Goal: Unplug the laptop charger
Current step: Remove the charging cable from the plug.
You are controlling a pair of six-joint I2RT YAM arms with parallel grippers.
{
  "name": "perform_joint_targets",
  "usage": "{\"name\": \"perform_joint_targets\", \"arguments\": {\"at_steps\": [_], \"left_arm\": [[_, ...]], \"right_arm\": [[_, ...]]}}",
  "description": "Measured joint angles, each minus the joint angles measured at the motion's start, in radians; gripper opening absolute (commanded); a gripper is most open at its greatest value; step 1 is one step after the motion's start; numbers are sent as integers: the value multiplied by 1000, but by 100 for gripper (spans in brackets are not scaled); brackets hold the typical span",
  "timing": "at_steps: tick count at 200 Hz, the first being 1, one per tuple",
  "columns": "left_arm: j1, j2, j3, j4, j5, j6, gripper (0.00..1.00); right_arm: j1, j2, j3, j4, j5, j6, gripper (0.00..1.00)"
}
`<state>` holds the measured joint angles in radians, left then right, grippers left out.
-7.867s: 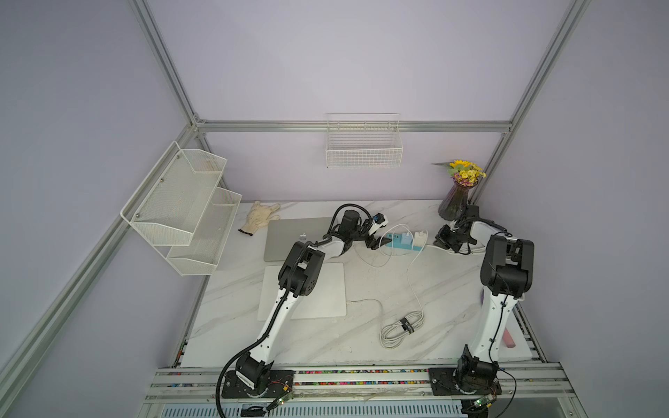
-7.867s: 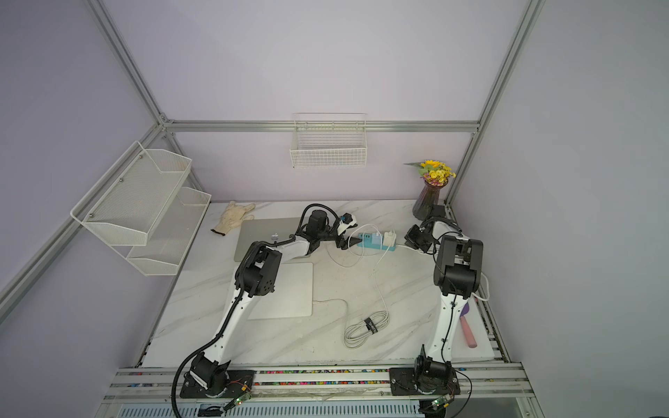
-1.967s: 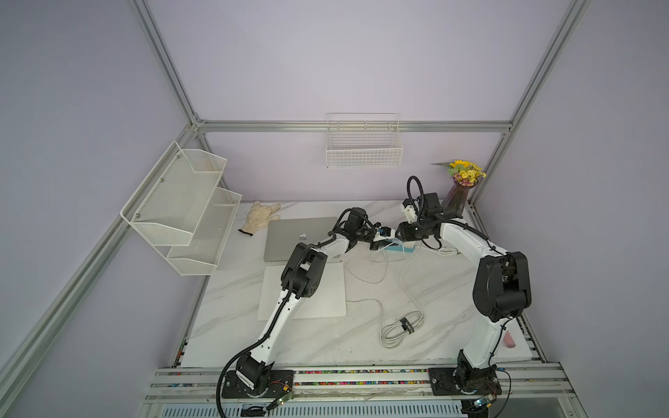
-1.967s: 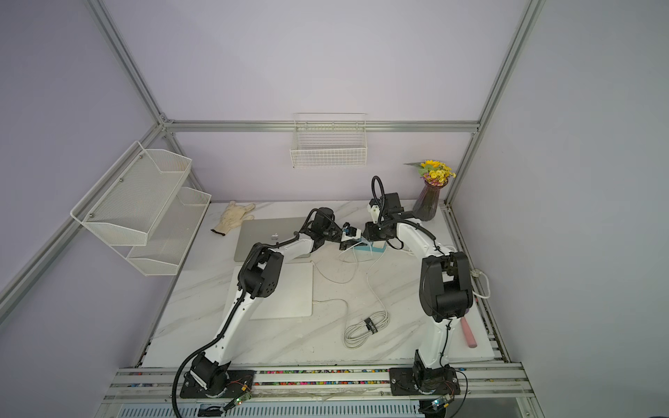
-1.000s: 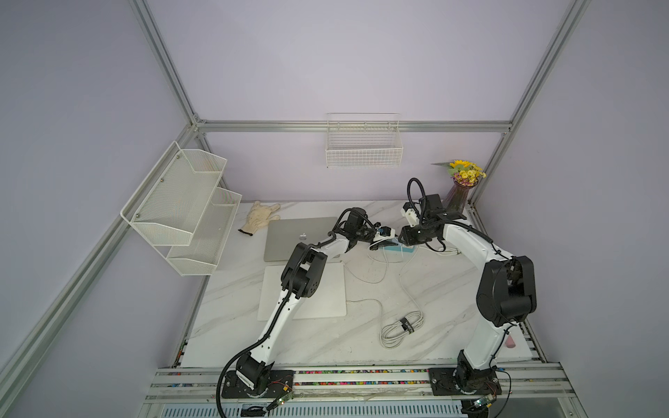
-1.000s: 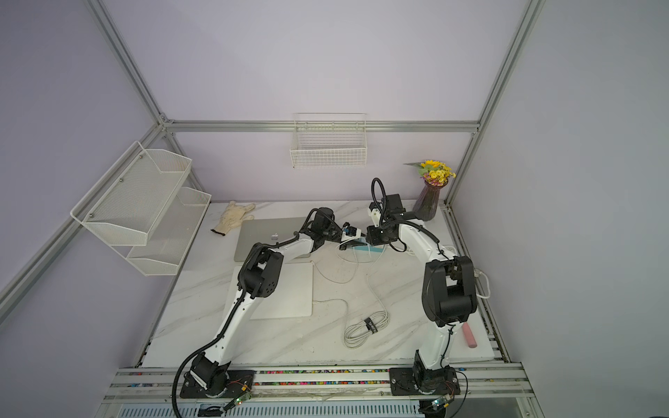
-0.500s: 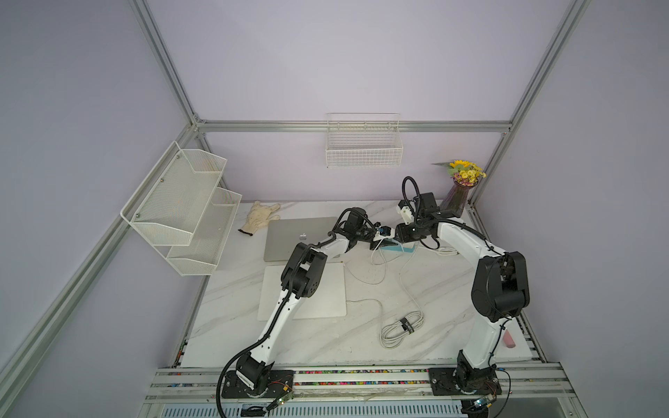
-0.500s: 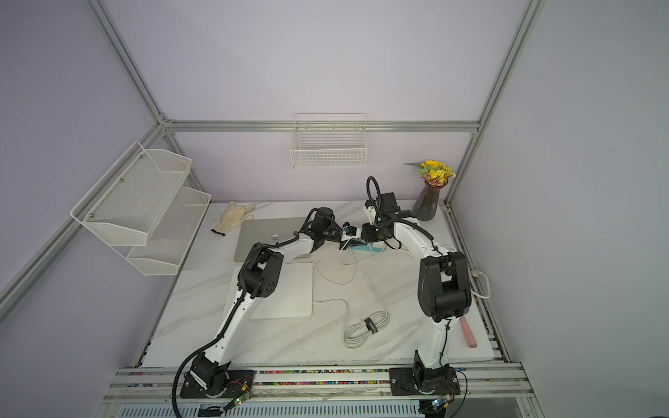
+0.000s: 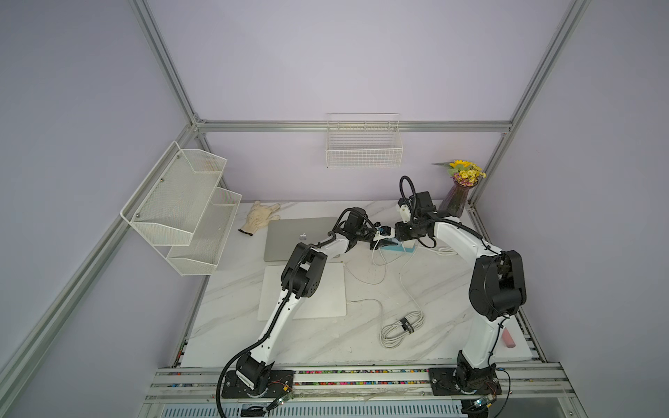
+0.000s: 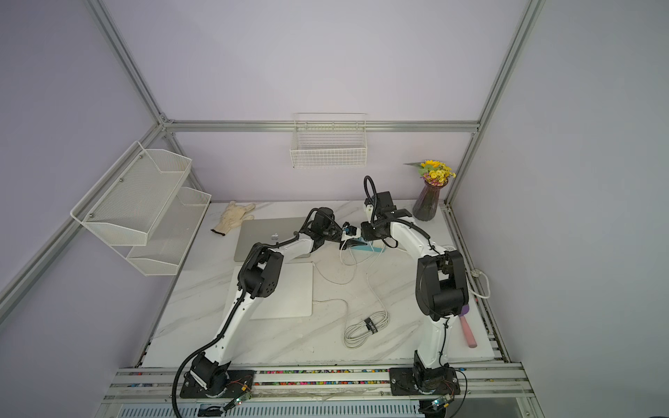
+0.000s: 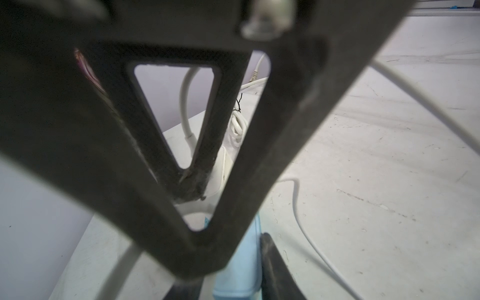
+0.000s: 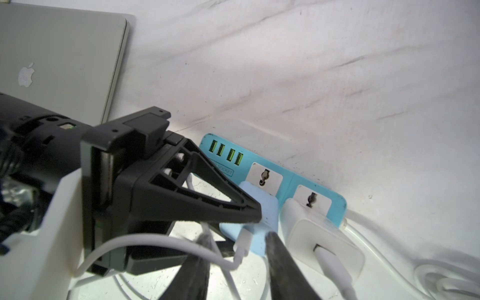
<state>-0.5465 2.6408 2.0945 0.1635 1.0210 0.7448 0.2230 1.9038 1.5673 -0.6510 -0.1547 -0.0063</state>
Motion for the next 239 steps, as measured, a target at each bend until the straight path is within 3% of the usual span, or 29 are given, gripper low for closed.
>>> {"name": "perform_joint_targets", "arguments": {"at_steps": [31,107,157,239], "left_arm": [[0,0,0,0,0,0,21],[1,0,0,0,0,0,14],[1,0,0,-1,0,0,14],[0,0,24,-55,1,34,4]], "right_arm": [[2,0,0,1,-5,18,33],[0,17,15,5,-33,44,0],[1,17,15,6,-35,48,0],[1,11,15,5,-35,48,0]]}}
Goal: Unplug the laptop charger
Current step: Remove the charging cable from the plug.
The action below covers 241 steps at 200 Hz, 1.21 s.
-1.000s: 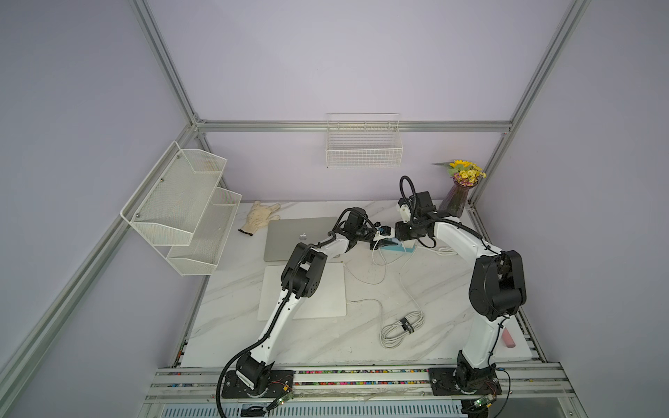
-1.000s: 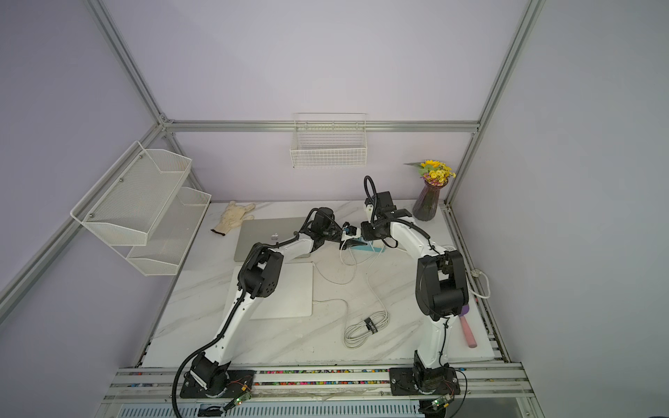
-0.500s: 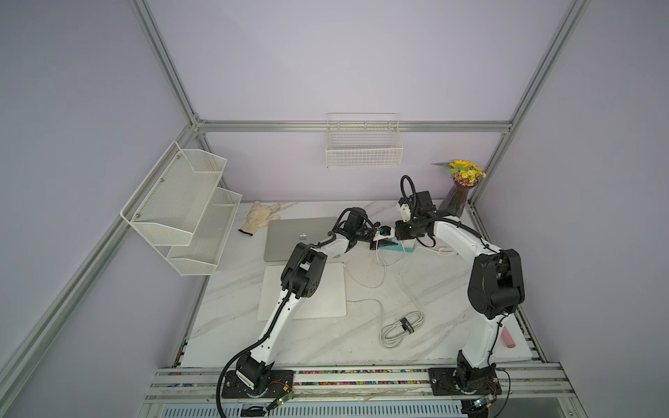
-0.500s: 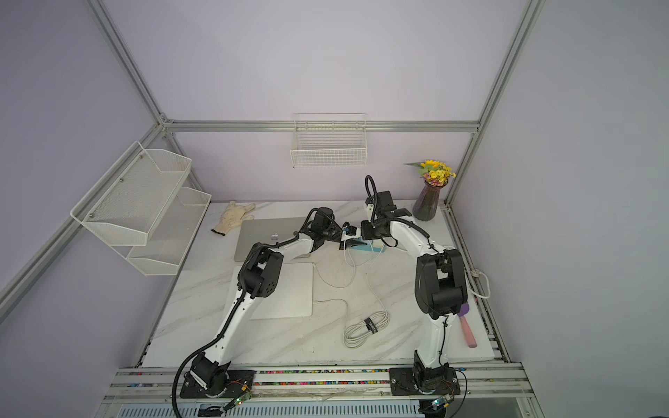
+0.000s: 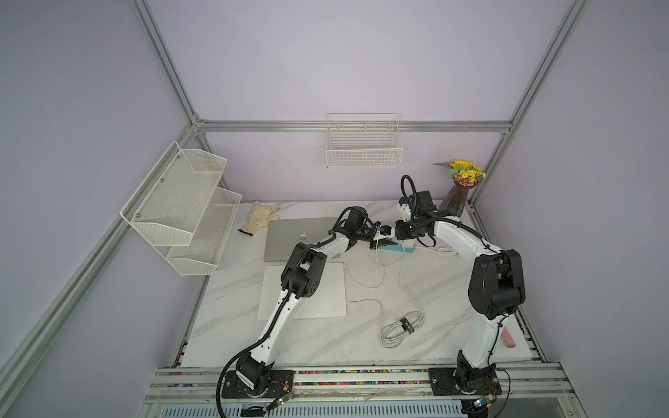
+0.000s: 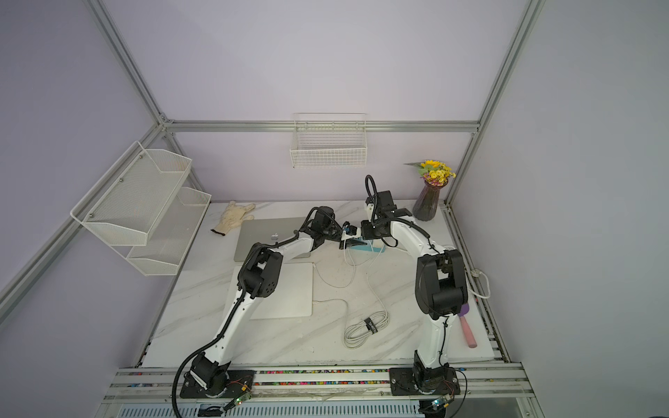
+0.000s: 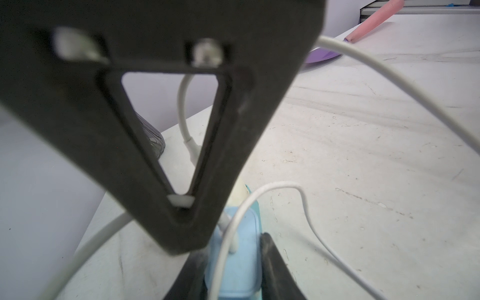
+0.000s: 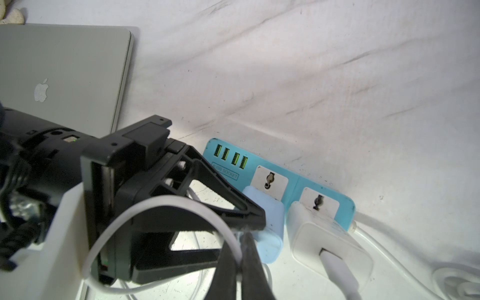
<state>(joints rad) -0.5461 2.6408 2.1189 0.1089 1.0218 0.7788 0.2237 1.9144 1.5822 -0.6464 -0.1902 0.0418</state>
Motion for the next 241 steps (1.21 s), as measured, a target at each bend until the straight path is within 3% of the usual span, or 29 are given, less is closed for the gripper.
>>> {"name": "perform_joint_targets", "arguments": {"at_steps": [175,241], "left_arm": [[-7,0,32,-38,1,82,0],[-13,-10,-8,26,-5,95,0]], "right_arm": [[0,-28,0,-14,18,2,0],[0,-39,0,-34,25,5,0]]}}
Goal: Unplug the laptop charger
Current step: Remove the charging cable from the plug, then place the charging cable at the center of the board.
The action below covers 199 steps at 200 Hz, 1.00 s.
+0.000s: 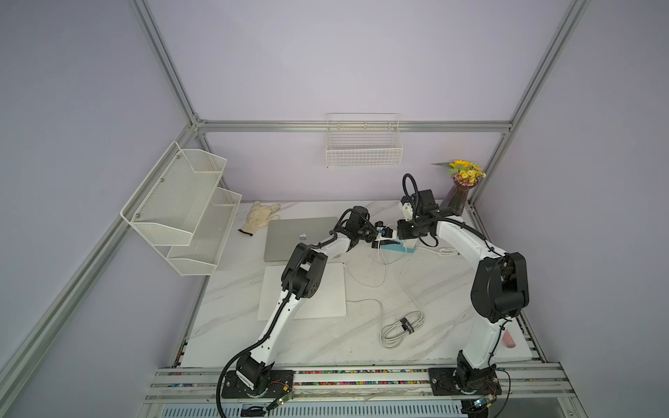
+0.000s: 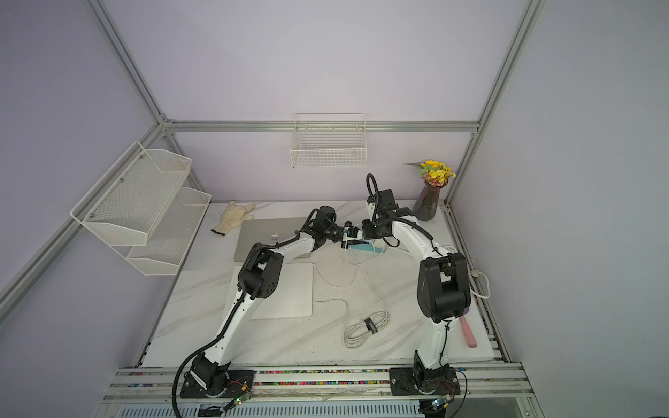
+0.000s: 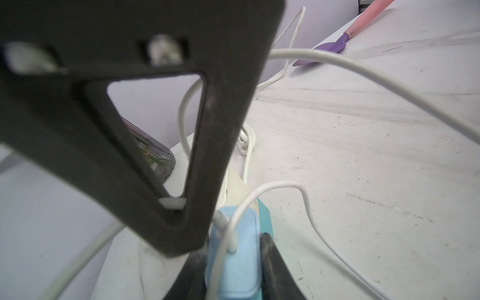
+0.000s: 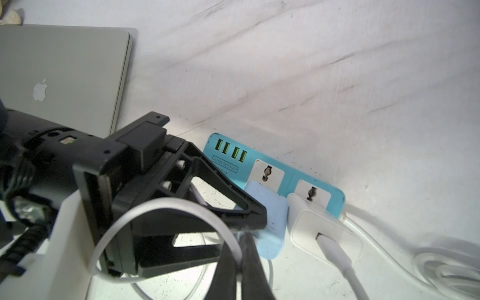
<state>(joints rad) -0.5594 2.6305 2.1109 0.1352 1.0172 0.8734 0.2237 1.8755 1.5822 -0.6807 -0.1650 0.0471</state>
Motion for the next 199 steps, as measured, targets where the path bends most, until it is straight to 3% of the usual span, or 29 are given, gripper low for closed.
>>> {"name": "perform_joint_targets", "arguments": {"at_steps": [88,142,169,199], "left_arm": [[-14,1,-3,-41,-29,50,0],[9,-6,-135,258,-24,-163,0],[16,-6,-159,313,-26,-218,0],[16,-6,-156,310,-28,-236,0]], "right_arm": [[0,-132,61,51,-8,4,0],[0,-215,-8,95,-17,21,0],[0,-315,-108,143,-104,48,0],[3,-345,-132,152,-291,76,0]]}}
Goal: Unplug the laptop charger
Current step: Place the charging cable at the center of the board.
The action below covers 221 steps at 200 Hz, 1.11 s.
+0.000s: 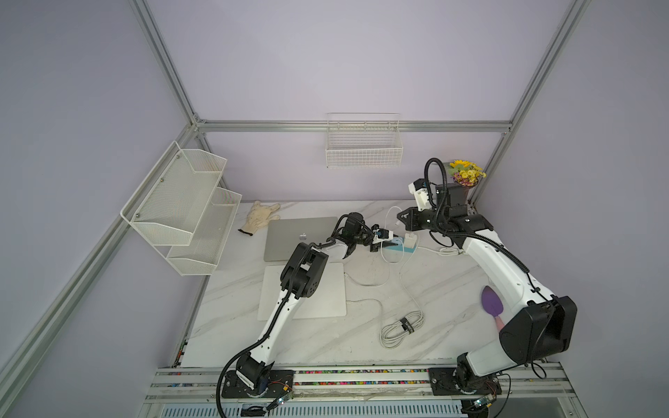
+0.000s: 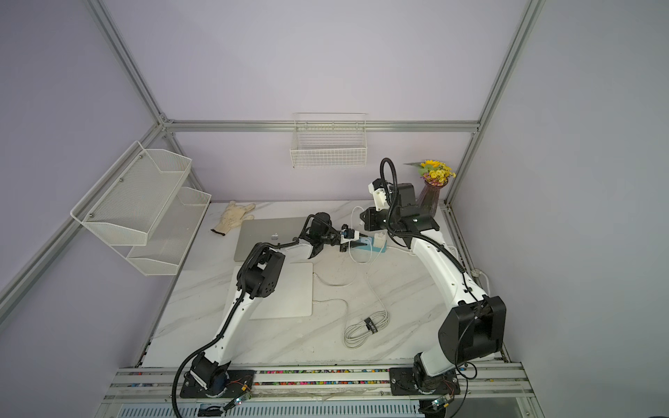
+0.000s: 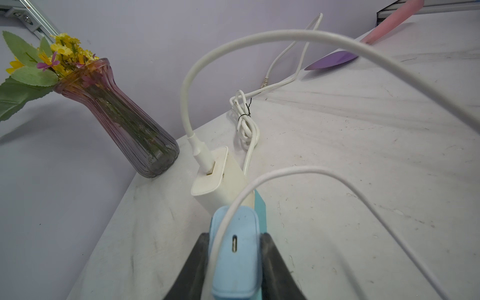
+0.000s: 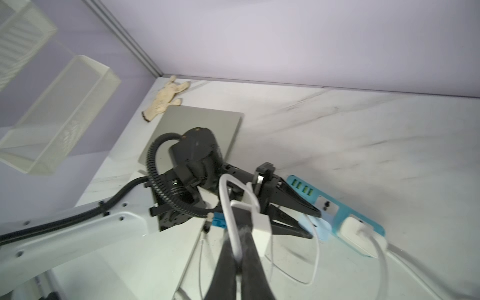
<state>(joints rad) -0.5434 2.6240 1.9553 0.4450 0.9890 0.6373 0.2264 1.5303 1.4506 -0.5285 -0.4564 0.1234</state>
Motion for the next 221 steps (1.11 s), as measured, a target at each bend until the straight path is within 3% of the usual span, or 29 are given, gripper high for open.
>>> {"name": "perform_joint_targets", "arguments": {"at_steps": [41,105,138,153,168,189,221], "left_arm": [[0,0,10,-18,-1,-1,0],[-2,0,35,-76,-3,18,0],[-4,0,37,-87,-5,37,0],[-5,0,39,-89,-6,38,0],[-5,0,39,-93,-6,37,0],[-5,0,39,-93,-6,37,0],[-5,0,39,-94,-7,37,0]], "right_arm": [[3,-10,-142,10,-89,39,0],[110,-23,-355,-3,-55,43,0],[129,-11,-379,19,-29,41,0],[131,7,-383,35,-5,39,25],[133,27,-385,42,23,44,30],[135,10,-404,64,67,54,49],[135,-155,-413,97,142,74,63]]}}
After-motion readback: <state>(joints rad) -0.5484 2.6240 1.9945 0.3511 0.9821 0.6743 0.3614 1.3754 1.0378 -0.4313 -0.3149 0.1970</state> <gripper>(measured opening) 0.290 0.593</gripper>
